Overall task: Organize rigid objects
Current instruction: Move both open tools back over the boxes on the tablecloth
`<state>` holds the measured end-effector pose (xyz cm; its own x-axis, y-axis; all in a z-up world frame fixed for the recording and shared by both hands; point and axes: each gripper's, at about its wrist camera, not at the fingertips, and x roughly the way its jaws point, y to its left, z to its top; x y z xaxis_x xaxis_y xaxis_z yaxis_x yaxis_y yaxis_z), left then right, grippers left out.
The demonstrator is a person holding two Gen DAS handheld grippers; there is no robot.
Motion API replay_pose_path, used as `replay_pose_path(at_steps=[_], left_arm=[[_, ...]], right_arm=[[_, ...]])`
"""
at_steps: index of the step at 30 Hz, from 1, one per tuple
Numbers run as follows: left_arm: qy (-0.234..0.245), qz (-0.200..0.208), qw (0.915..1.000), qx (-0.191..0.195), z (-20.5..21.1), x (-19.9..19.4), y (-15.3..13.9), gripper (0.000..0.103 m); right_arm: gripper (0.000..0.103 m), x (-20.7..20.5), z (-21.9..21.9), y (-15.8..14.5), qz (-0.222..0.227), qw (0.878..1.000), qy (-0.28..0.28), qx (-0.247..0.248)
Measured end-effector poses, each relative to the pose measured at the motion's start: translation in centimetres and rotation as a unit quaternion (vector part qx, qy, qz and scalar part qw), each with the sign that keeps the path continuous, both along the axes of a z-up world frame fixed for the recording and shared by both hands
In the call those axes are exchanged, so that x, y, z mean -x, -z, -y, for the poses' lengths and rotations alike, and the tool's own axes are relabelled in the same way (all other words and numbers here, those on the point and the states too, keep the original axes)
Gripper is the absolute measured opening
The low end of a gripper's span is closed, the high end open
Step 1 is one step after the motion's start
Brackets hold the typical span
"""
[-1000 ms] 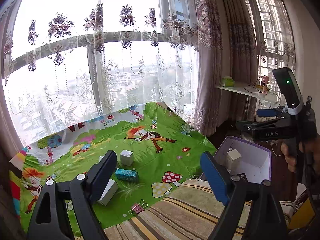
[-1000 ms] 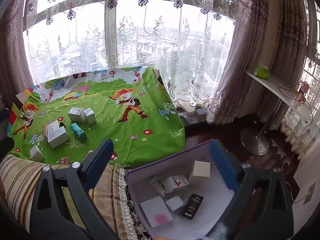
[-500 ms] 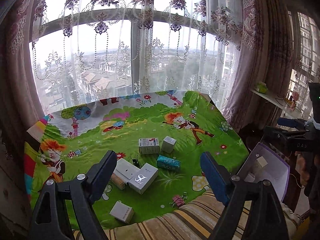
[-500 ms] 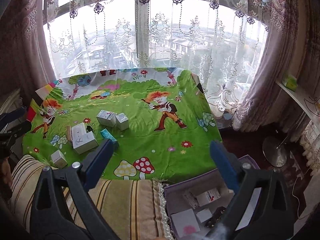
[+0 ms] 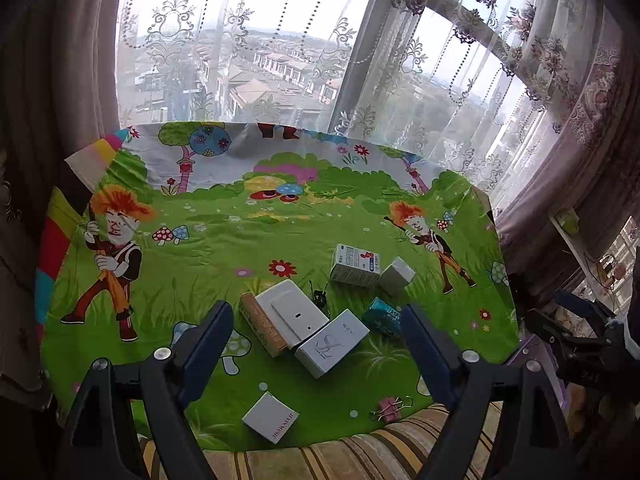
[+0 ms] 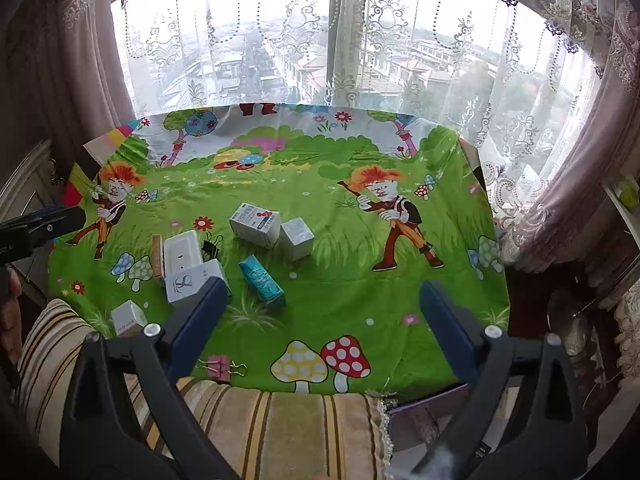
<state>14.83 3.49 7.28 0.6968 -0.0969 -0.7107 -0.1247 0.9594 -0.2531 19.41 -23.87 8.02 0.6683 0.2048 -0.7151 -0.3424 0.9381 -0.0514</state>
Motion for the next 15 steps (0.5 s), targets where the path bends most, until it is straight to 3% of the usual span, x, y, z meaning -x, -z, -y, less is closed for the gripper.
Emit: replay_pose_path(at_steps=[8,15], left_arm=[[0.003,-0.081,0.9963,0.029,-0.2,0.5,6.1,0.086],[0.007,-0.164,0.9851,-0.053,0.8,0.7,9.8,0.083]], right_arm=[[0.098,-3.7,-4.8,4.6,-0.045,0.998,-0.026,0.035],[0.098,-4.5,-7.1,9.4,-0.075,0.994,-0.052,0.059]])
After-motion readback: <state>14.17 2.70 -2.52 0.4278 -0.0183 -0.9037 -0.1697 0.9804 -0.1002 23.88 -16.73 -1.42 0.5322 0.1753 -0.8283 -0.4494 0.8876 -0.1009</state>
